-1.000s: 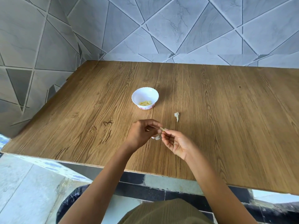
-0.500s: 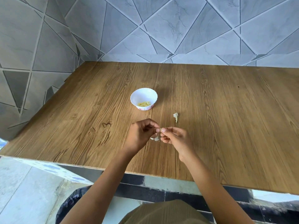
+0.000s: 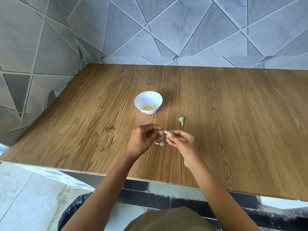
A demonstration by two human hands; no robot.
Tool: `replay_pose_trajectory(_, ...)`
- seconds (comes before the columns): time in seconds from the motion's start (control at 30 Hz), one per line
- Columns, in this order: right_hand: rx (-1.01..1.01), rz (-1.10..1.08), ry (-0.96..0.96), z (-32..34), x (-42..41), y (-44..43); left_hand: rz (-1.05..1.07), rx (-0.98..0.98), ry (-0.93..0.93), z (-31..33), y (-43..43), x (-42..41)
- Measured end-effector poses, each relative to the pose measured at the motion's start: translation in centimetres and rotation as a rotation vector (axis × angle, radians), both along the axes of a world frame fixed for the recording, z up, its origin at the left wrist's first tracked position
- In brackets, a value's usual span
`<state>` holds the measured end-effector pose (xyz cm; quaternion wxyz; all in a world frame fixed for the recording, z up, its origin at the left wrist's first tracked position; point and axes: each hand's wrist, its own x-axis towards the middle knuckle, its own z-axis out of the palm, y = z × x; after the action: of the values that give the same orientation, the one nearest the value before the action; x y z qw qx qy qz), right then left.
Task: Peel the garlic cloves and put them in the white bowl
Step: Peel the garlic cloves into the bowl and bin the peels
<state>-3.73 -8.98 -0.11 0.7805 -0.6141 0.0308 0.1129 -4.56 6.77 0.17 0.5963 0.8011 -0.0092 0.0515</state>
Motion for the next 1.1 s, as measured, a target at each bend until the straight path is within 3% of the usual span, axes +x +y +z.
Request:
replay_pose_trajectory(0.33, -0.055, 0.008, -0.006, 0.0, -0.1, -0.1, -0.064, 0.167, -0.130, 0.9, -0.3, 0.0)
replay_pose_trajectory(0.47, -0.021, 0.018, 0.074, 0.1, 0.0, -0.1, -0.096, 0.204, -0.155, 1.1, -0.4, 0.0)
replay_pose_trajectory(0.6, 0.028, -0.001, 0.134, 0.0, 0.0, -0.2, -0.061, 0.171, -0.092, 0.6, -0.2, -0.1)
replay_pose_trajectory(0.9, -0.017, -0.023, 0.060, -0.1, -0.3, -0.2, -0.016, 0.226, -0.059, 0.7, -0.3, 0.1)
replay_pose_trajectory(1.1, -0.088, 0.060, 0.053, -0.2, -0.2, -0.3, -0.094, 0.080, 0.111, 1.0, -0.3, 0.3)
